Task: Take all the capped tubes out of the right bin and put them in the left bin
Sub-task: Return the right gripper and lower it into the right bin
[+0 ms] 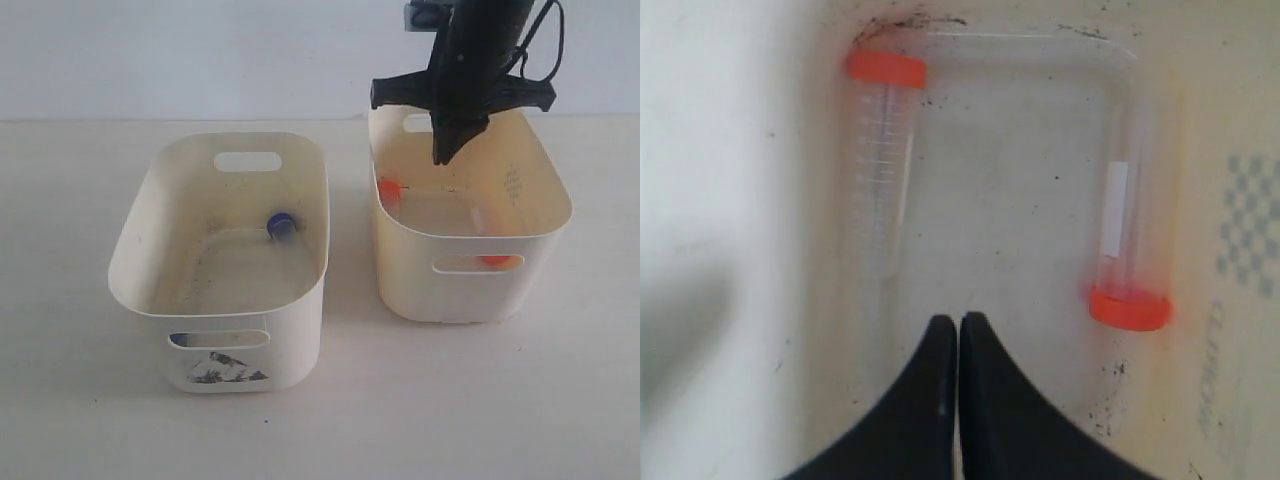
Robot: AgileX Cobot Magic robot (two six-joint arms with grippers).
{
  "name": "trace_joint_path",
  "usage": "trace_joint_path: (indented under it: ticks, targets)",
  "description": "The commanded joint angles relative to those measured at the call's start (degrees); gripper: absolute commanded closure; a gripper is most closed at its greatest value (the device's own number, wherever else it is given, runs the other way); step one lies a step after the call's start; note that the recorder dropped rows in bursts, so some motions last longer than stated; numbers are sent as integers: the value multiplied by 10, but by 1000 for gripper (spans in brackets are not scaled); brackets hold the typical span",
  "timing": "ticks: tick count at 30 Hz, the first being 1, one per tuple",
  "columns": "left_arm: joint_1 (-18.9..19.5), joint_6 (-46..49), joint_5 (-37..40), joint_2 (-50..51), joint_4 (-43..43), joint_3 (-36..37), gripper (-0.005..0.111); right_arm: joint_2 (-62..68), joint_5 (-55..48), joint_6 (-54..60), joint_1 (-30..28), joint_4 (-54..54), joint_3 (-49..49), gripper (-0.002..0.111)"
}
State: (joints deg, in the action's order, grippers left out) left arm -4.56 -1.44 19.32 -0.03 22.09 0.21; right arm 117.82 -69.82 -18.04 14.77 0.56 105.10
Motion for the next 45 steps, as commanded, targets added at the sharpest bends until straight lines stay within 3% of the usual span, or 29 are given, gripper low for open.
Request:
trace_joint_path:
  ticks: [1, 45]
  targets:
    - [-3, -5, -1, 0, -2, -2, 102, 18, -1, 0, -6, -6, 1, 108]
    - [-3, -5, -1, 0, -2, -2, 102, 99, -1, 37, -23, 42, -18, 108]
